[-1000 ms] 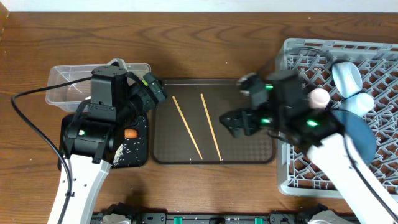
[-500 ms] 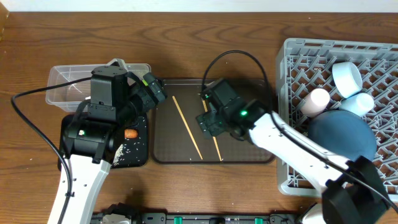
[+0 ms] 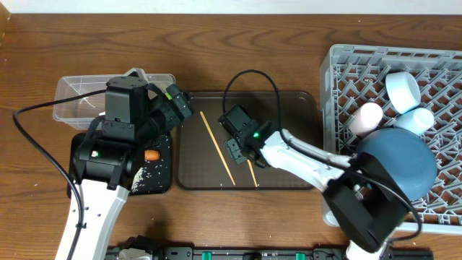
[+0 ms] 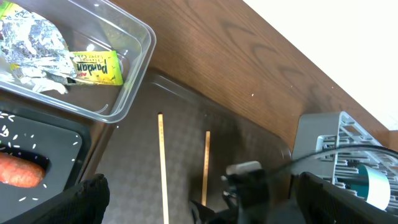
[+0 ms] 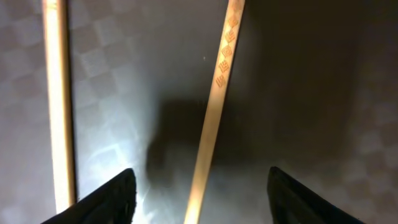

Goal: Sort waste into correct bins and load items into the dishwasher rack
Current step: 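Move the right gripper left to the right chopstick on the tray, then grasp the right chopstick and carry it into the rack's left edge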

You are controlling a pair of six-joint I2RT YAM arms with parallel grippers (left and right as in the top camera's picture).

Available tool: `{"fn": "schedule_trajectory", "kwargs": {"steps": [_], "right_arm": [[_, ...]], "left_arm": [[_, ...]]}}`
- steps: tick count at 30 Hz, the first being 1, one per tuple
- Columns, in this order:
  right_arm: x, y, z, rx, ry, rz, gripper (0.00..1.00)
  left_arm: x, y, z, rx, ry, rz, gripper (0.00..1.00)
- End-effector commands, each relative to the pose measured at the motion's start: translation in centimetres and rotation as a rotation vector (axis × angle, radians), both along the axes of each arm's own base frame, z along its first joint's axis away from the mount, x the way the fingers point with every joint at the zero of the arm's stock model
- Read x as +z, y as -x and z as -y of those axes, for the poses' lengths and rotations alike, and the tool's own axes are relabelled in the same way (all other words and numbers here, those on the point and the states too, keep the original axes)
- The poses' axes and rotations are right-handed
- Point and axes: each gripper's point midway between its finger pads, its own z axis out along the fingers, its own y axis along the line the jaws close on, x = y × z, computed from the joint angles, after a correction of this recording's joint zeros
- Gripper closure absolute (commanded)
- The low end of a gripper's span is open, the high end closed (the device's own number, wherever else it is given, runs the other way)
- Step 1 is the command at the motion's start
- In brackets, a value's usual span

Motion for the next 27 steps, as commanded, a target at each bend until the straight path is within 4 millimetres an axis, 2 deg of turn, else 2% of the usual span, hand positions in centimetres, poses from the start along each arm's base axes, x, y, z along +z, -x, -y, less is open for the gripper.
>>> {"fn": "schedule_trajectory", "kwargs": {"steps": [1, 5, 9, 11, 15, 22, 25, 27], "right_arm": [[-0.6, -0.5, -0.6, -0.019, 0.002, 0.013, 0.37], [-1.7, -0.4, -0.5, -0.019, 0.016, 0.0, 0.47], [-2.5, -0.2, -0.3, -0.028, 0.026, -0.019, 0.67], [-2.7, 0.0, -0.3, -0.027, 0.029, -0.027, 0.8], [-2.8, 0.1, -0.2, -0.026, 0.033, -0.031, 0.98], [-2.5, -0.3, -0.3, -0.028, 0.032, -0.016, 0.99], [-0.9, -1.5, -0.3, -0.043, 0.033, 0.025, 0.99], [1.5, -2.4, -0.4, -0.058, 0.006, 0.052, 0.99]], "left_arm": [[0.4, -0.2, -0.3, 0.002, -0.019, 0.014, 0.02], [0.4, -0.2, -0.3, 0.002, -0.018, 0.014, 0.02], [0.4, -0.2, -0.3, 0.002, -0.019, 0.014, 0.02], [0.4, -0.2, -0.3, 0.002, -0.019, 0.014, 0.02], [0.4, -0.2, -0.3, 0.002, -0.019, 0.015, 0.02], [0.4, -0.2, -0.3, 0.002, -0.019, 0.014, 0.02], [0.4, -0.2, -0.3, 0.002, -0.018, 0.014, 0.02], [0.4, -0.2, -0.3, 0.002, -0.018, 0.014, 0.02]]}}
